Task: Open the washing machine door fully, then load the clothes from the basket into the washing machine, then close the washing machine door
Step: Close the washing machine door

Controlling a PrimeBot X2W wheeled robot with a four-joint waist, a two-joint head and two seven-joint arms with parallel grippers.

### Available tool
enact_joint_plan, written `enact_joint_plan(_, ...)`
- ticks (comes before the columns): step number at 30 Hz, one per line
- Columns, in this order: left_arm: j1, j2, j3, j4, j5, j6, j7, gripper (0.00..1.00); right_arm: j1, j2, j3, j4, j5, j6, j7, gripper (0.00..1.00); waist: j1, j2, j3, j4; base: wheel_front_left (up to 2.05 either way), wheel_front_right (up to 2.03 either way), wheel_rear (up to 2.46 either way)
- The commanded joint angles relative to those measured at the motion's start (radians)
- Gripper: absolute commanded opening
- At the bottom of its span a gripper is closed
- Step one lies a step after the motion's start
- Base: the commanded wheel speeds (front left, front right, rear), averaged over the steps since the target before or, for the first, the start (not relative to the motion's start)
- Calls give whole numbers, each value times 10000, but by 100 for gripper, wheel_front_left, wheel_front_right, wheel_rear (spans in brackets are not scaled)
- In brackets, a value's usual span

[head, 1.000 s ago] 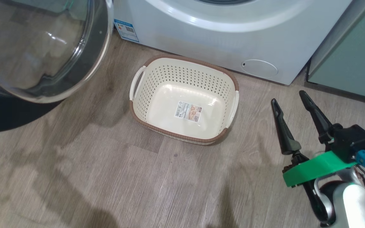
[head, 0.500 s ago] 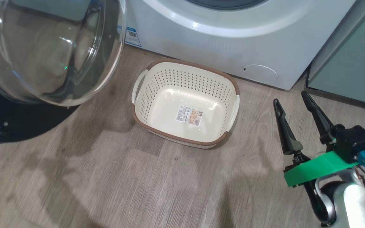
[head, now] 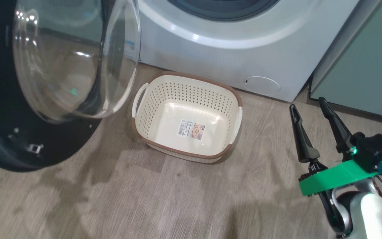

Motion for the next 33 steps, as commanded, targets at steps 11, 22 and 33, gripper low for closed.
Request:
enact_joint_plan(11, 757, 296, 24, -2478, -142, 601, 744, 0, -59, -27, 242, 17, 381, 0, -457, 100, 0, 0, -517, -770, 0, 0, 0)
enact_joint_plan(22, 1105, 153, -394, -3555, -118, 938, 1110, 0, 32, -27, 373, 320, 668, 0, -827, 100, 0, 0, -709, -2233, 0, 0, 0)
enact_joint_plan(33, 883, -17, -621, -4052, -302, 1219, 1243, 0, 60, -27, 460, 573, 962, 0, -1157, 100, 0, 0, -661, -3957, 0, 0, 0)
